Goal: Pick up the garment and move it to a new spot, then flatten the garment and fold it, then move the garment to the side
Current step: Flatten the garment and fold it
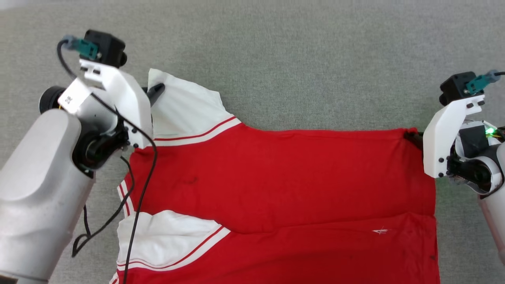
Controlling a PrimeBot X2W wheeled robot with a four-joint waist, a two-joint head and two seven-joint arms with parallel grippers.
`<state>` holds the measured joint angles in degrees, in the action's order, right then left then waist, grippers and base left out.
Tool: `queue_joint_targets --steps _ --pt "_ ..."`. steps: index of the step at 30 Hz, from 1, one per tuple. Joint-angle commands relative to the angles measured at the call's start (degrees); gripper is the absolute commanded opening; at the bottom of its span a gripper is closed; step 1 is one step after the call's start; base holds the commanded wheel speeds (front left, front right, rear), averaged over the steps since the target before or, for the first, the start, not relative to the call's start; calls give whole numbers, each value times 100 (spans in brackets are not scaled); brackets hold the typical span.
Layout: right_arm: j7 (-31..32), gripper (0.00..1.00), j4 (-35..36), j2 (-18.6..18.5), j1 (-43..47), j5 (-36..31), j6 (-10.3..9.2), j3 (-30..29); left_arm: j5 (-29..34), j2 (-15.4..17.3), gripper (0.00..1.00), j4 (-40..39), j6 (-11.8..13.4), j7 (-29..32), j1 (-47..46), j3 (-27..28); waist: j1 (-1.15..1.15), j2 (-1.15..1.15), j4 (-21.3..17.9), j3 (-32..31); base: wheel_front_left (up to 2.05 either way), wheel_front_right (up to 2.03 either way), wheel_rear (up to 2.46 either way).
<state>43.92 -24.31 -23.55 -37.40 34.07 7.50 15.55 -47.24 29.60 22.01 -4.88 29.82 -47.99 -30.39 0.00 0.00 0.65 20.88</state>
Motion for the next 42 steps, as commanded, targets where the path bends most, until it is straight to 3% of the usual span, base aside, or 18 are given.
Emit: queue_joint_targets --steps 1,15,23,33,34,35,36,37,38,42 --pt "-88 0 59 -5 103 -2 -2 -38 -43 18 0 -41 40 -78 147 51 0 0 31 -150 0 0 0" --pt "-889 0 977 251 1975 -294 -2 -854 -669 218 0 -1105 506 -951 2544 500 0 0 214 -1197 0 0 0" --pt "-1291 0 1171 562 3020 -323 -2 -1205 -962 268 0 -1674 830 -1231 3998 570 0 0 225 -1456 0 0 0" --pt "-1853 0 1023 990 3949 -407 -3 -1435 -986 -60 0 -1296 890 -1719 4648 494 0 0 208 -1554 0 0 0" --pt "-1937 16 1021 1032 3999 -415 -4 -1444 -962 -103 0 -1222 900 -1802 4658 495 0 0 191 -1555 0 0 0" --pt "-2008 45 1014 1046 4035 -454 -3 -1432 -938 -127 4 -1137 901 -1855 4672 482 0 0 178 -1562 0 0 0" --pt "-2118 100 1033 1056 4056 -491 -4 -1434 -899 -139 33 -1077 900 -1930 4668 481 0 0 168 -1573 0 0 0" --pt "-2230 100 1051 1096 4072 -478 -4 -1455 -876 -164 77 -1035 897 -2015 4659 488 0 0 158 -1590 0 0 0" --pt "-2337 100 1074 1099 4090 -516 -3 -1448 -840 -189 100 -994 889 -2090 4658 493 0 0 151 -1608 0 0 0" --pt "-2833 100 1304 1138 4107 -645 -2 -1450 -588 -221 100 -974 886 -2479 4565 476 0 0 167 -1693 0 0 0"
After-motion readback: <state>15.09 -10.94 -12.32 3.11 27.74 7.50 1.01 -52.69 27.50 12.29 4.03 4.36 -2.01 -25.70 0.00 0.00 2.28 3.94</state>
